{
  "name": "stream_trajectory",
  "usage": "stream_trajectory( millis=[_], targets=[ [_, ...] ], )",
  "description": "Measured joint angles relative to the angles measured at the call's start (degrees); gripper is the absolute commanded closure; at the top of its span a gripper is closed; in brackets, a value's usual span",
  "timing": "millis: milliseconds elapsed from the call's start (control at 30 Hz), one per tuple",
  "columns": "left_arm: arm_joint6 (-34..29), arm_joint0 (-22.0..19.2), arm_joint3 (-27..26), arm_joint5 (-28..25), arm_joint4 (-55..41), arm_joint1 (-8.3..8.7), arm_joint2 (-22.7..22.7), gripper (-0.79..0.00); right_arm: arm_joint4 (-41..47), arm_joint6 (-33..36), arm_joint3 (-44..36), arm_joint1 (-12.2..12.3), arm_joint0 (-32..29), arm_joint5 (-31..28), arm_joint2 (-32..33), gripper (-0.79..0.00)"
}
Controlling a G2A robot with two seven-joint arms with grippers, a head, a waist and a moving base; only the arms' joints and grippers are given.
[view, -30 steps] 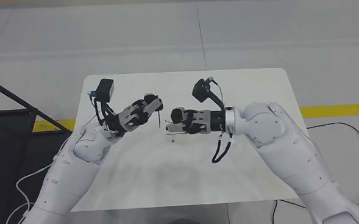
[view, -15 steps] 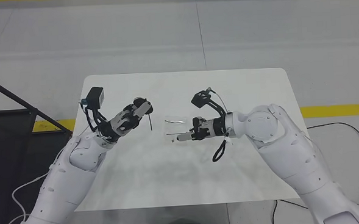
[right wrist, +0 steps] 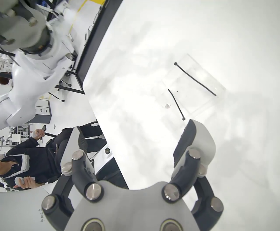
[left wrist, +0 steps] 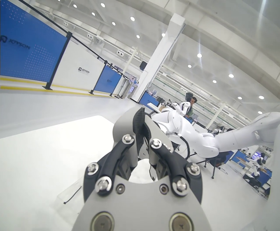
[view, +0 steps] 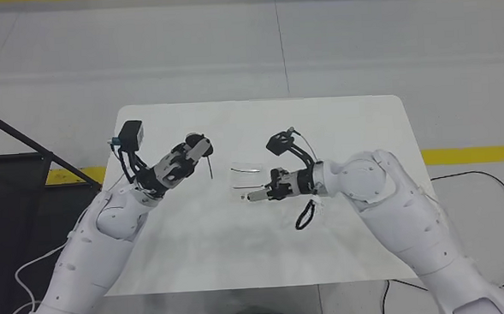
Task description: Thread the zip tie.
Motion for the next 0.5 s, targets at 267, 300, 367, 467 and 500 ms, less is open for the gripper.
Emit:
stream_trajectory(
  millis=[267, 300, 367, 467, 500],
  targets=[
    [8.5, 1.5, -1.0, 1.7, 12.2, -1.18, -1.1, 0.000, -8.0, -1.1, 0.1, -1.5, 1.7, 14.5, -5.2, -0.785],
    [9.2, 1.6, -1.0, 1.7, 13.2, -1.30, -1.0, 0.000, -8.3, -1.5, 0.3, -1.7, 1.9, 15.6, -5.6, -0.773],
    [10.2, 1.9, -0.5, 1.7, 14.9, -1.49, -1.0, 0.000, -8.5, -2.0, 0.8, -2.1, 2.3, 17.2, -6.2, -0.708],
    [11.3, 2.5, 0.3, 1.6, 16.9, -1.64, -1.4, 0.000, -8.8, -2.3, 2.1, -2.6, 2.9, 18.6, -6.9, -0.622],
    [11.5, 2.8, 0.6, 1.5, 17.4, -1.66, -1.6, 0.000, -9.1, -2.3, 2.5, -2.7, 3.1, 19.1, -7.2, -0.613]
  ],
)
